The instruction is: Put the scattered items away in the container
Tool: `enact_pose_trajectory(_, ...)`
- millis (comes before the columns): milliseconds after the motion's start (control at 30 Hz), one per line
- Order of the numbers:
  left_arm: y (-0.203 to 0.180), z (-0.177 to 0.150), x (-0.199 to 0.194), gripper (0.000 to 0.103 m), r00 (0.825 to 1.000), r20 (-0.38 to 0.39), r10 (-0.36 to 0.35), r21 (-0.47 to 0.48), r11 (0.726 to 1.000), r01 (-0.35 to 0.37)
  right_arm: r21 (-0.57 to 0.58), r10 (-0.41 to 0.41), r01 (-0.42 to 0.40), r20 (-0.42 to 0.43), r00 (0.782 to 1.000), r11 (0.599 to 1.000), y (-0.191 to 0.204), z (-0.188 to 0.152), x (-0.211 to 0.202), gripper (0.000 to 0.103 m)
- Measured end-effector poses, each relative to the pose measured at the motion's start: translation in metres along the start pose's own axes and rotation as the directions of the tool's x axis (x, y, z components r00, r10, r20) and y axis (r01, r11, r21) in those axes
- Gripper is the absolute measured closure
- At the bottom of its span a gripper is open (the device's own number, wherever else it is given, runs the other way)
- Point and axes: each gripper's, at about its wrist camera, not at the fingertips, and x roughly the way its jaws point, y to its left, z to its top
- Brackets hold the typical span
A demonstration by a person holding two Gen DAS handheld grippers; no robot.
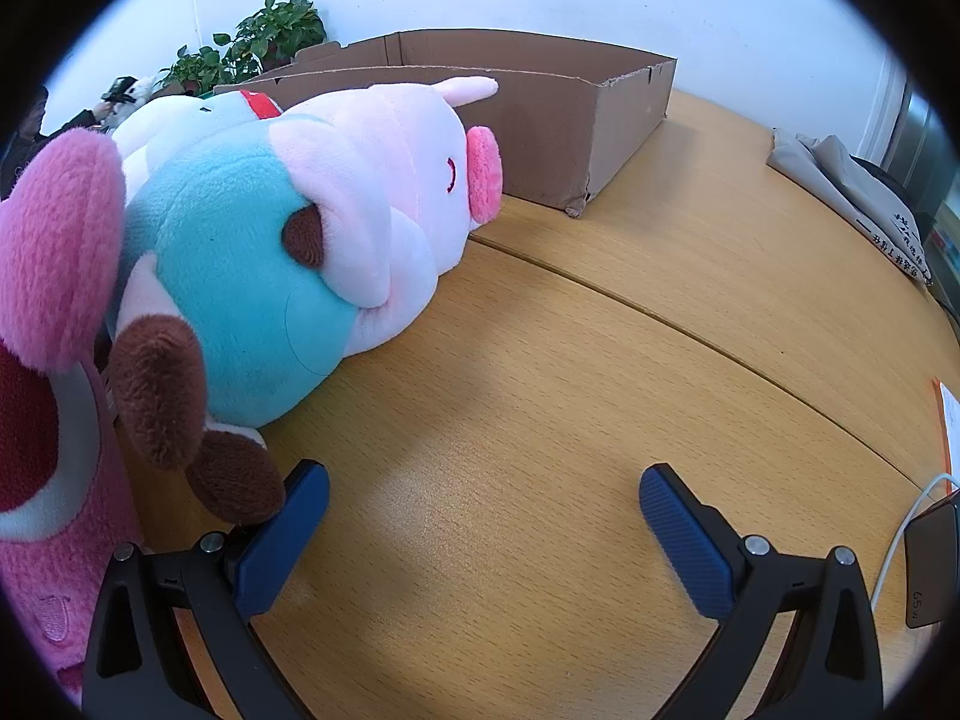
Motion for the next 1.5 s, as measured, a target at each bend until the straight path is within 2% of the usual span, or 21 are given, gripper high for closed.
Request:
enact_pose_trajectory(500, -0.006, -0.009, -0.012, 0.0, 1.0, 0.012, 0.026, -0.035, 0.999, -0.025, 0.0, 0.0, 0.0, 0.0, 1.0, 1.0, 0.0, 0.0, 0.0, 0.0)
enact_pose_trajectory(700, -0.024, -0.019, -0.069, 0.0, 0.989, 0.111, 0.097, -0.081, 0.993, -0.088, 0.0, 0.0, 0.0, 0.0, 1.0, 1.0, 0.0, 0.0, 0.0, 0.0)
enact_pose_trajectory(800, -0.044, -0.024, -0.103, 0.0, 0.979, 0.156, 0.133, -0.093, 0.988, -0.12, 0.001, 0.0, 0.0, 0.0, 1.0, 1.0, 0.0, 0.0, -0.001, 0.0)
enact_pose_trajectory(867, -0.063, -0.027, -0.119, 0.0, 0.977, 0.159, 0.14, -0.102, 0.987, -0.125, 0.001, -0.001, 0.001, 0.0, 1.0, 1.0, 0.0, 0.0, -0.001, 0.0)
enact_pose_trajectory(933, -0.085, -0.029, -0.131, 0.0, 0.981, 0.158, 0.113, -0.105, 0.99, -0.097, 0.001, -0.001, 0.001, 0.0, 1.0, 1.0, 0.0, 0.0, -0.001, 0.0)
enact_pose_trajectory(1033, -0.122, -0.029, -0.144, 0.0, 0.988, 0.156, 0.015, -0.074, 0.997, -0.003, 0.001, -0.001, 0.001, 0.0, 1.0, 1.0, 0.0, 0.0, -0.001, 0.0)
enact_pose_trajectory(1100, -0.142, -0.025, -0.149, 0.0, 0.986, 0.162, -0.025, -0.047, 0.998, 0.033, 0.001, -0.001, 0.001, 0.0, 1.0, 1.0, 0.0, 0.0, -0.001, 0.0)
enact_pose_trajectory(1467, -0.194, -0.015, -0.165, 0.0, 0.98, 0.181, -0.08, -0.027, 0.996, 0.086, -0.008, 0.001, -0.001, -0.004, 1.0, 1.0, 0.004, -0.003, -0.003, 0.0)
enact_pose_trajectory(1500, -0.199, -0.014, -0.166, 0.0, 0.979, 0.183, -0.085, -0.025, 0.996, 0.091, 0.008, -0.017, 0.018, -0.015, 1.0, 1.0, 0.002, -0.006, -0.007, 0.001)
